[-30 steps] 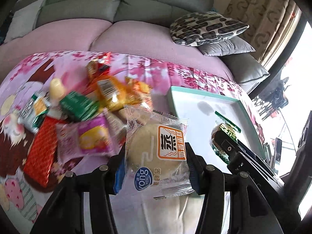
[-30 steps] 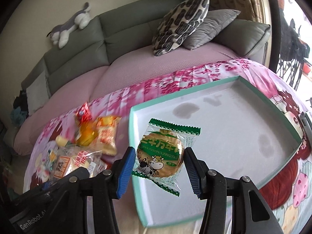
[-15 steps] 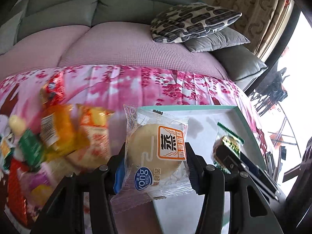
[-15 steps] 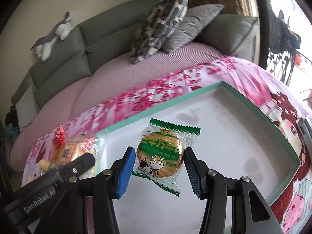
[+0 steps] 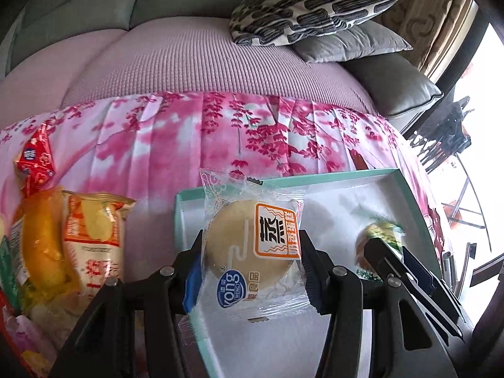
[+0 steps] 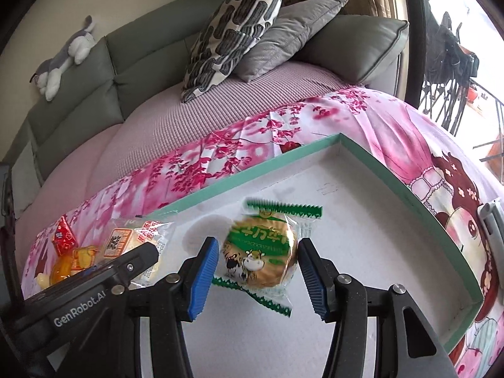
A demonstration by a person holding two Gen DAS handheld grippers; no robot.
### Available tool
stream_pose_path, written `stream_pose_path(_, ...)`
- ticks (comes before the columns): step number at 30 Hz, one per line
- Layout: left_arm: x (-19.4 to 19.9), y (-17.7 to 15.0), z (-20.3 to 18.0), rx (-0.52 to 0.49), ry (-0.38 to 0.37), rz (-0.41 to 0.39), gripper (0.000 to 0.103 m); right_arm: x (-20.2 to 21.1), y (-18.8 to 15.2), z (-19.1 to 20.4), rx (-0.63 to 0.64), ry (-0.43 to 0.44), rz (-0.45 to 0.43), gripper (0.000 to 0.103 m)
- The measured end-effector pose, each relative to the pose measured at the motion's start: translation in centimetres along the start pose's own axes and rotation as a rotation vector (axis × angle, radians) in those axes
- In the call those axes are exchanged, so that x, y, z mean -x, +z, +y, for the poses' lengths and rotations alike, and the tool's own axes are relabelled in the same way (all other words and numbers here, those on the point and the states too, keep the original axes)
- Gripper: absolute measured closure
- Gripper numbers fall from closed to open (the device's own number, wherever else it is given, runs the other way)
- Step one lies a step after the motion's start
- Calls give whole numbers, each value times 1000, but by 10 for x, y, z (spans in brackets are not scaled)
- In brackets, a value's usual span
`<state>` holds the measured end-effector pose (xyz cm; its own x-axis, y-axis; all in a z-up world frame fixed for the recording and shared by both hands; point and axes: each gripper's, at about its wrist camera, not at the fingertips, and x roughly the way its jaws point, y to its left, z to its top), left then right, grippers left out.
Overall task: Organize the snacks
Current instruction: 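Carry the bun into the tray and open the left gripper while the right releases the biscuit there, then withdraw both open grippers from the tray back toward the snack pile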
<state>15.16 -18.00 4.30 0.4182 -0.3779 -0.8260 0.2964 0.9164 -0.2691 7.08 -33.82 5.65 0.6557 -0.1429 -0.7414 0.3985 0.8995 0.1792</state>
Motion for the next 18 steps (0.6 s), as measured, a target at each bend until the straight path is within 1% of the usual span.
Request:
stream_pose_path(2,-1,-3,-1,-6,2,11,48,0,0,-2,1,-5,9,46)
stream_pose_path(4,1,-4,-2,-14,1,9,48,2,0,-4,-3,-9,13,43)
stream_pose_path(5,2,-5,-2,-16,0,7,47,3,0,-5,-10,-11,17,41)
stream_pose_path(8,13,-8,-3,-19,-3,-7,42,11,-3,-8,-32,-6,28,41)
stream_pose_path(10,21,-9,-3,-20,-6,-18,37,17,-6,-9,-29,-18,31,41)
stream_pose_path(12,31,-13,-2,-11,-16,-30,21,24,-12,-11,-37,-25,37,40)
stream_pose_path(14,40,-18,0,2,-38,-31,12,31,-23,-14,-51,-5,48,37)
stream_pose_path(16,45,-22,-1,2,-52,-28,11,34,-31,-14,-46,4,63,34)
stream_pose_path(18,52,-29,-2,-14,-56,-30,10,34,-36,-13,-38,-7,80,32)
